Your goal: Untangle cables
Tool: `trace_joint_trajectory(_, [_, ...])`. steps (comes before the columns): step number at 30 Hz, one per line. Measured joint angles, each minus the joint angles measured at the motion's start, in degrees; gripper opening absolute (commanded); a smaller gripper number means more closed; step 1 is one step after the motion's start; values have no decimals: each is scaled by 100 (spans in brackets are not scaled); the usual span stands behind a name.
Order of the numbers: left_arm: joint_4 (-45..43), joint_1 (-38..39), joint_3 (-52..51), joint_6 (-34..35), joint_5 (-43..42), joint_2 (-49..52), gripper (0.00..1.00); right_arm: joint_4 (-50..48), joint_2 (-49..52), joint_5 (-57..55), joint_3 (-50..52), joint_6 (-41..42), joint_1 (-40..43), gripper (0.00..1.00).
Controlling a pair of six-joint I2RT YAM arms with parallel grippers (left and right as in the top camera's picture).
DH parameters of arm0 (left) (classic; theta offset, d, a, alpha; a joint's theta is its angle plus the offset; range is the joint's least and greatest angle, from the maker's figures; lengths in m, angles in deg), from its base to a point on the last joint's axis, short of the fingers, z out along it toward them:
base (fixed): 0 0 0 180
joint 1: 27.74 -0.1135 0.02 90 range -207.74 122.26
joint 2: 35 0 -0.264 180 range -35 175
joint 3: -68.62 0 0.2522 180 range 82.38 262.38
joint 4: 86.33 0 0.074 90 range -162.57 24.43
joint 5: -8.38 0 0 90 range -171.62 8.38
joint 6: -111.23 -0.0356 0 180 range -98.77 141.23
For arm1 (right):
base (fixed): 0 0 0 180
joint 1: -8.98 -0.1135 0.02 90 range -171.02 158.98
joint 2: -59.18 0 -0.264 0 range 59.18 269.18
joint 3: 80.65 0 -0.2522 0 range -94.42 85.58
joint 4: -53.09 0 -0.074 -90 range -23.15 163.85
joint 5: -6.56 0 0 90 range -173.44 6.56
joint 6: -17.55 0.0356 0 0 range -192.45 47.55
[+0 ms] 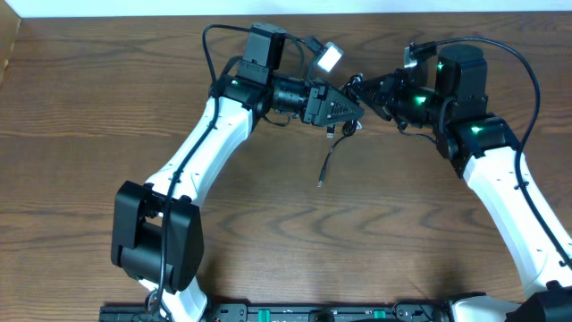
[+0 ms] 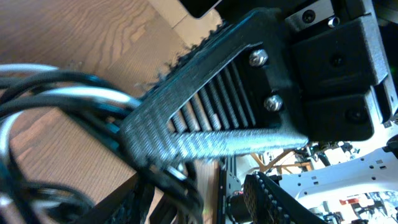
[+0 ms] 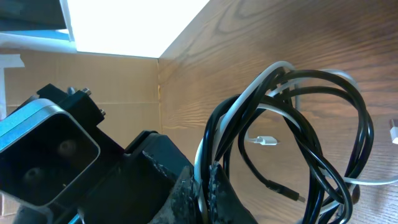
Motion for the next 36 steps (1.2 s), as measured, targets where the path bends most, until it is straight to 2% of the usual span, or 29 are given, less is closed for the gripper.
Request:
trace_joint_trajectory(3, [-90, 197, 0, 20, 87, 0, 47, -31, 0, 44, 0, 59, 0, 1])
trace_joint_trajectory(9, [-92, 275, 0, 118, 326, 0, 13, -109, 0, 144, 0, 85, 0, 1])
trace_joint_trajectory(10, [-92, 271, 0, 129, 345, 0, 8, -116, 0, 155, 0, 83, 0, 4])
trace_joint_trajectory(11, [-85, 271, -2, 175, 361, 0, 8, -129, 0, 149, 0, 81, 2, 11])
trace_joint_trajectory(13, [-87, 271, -4, 227, 372, 0, 7, -138, 0, 105, 0, 2, 11, 39])
trace_joint_trajectory(15, [-90, 275, -4, 280, 350, 0, 7, -138, 0, -11, 0, -133, 17, 57])
trace_joint_trajectory(18, [-90, 275, -4, 444, 293, 0, 8, -92, 0, -258, 0, -496, 46, 72])
trace_joint_trajectory(23, [-90, 127, -4, 901, -83, 0, 7, 50, 0, -501, 0, -1132, 334, 71])
trace_joint_trajectory(29, [-90, -291, -4, 1526, -1001, -2, 7, 673, 2, -55, 0, -3003, 994, 70])
trace_joint_trajectory(32, [-238, -385, -4, 1947, -1209, -2, 7, 780, 59, 431, 0, -3807, 953, 70])
trace_joint_trajectory(36, [-433, -376, -4, 2271, -1274, -2, 7, 616, 404, 887, 0, -4352, 754, 68])
